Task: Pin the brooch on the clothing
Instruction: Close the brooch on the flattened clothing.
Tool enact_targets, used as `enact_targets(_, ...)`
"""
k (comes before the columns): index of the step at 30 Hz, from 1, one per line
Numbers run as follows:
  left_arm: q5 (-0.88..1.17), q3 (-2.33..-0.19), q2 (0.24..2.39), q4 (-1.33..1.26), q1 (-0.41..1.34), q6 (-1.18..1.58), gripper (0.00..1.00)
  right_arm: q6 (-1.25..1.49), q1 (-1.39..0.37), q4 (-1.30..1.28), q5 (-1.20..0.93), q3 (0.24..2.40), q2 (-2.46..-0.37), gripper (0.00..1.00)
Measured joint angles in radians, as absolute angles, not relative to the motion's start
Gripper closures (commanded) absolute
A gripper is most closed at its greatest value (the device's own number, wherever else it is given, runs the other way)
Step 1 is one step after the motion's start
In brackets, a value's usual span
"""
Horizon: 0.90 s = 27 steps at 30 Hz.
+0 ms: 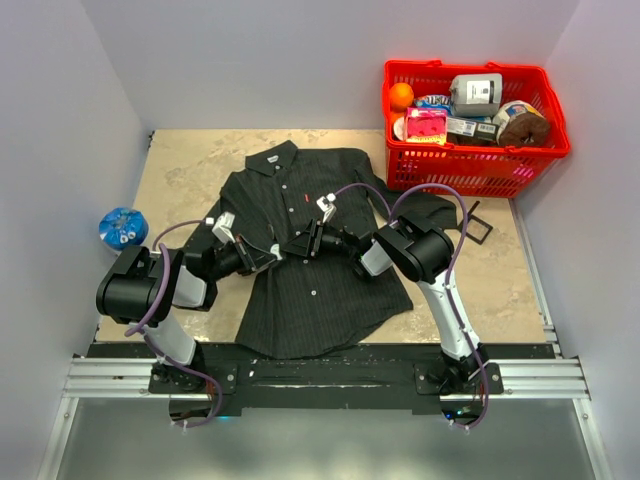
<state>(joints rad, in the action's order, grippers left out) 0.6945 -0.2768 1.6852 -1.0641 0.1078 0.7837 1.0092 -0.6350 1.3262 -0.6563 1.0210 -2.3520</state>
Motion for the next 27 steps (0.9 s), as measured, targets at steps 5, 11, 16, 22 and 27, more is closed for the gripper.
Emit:
enact_targets(5,0.691,-0.277,1.685,-1.056,0.108,0.805,1.0,1.021,-0.636,1.333,-0.668,1.021,-2.352,0.5)
enact_targets(11,0.693,-0.277,1.705,-1.083,0.108,0.85,1.0,1.042,-0.636,1.338,-0.673,1.021,-2.355,0.51)
enact_targets(16,0.694,-0.277,1.726,-1.107,0.108,0.881,1.0,1.057,-0.636,1.354,-0.673,1.021,-2.362,0.52)
enact_targets(22,0.695,-0.277,1.726,-1.116,0.108,0.894,1.0,1.059,-0.636,1.358,-0.673,1.021,-2.365,0.54)
enact_targets(27,0.695,-0.277,1.726,-1.118,0.108,0.899,1.0,1.058,-0.637,1.362,-0.673,1.021,-2.367,0.56)
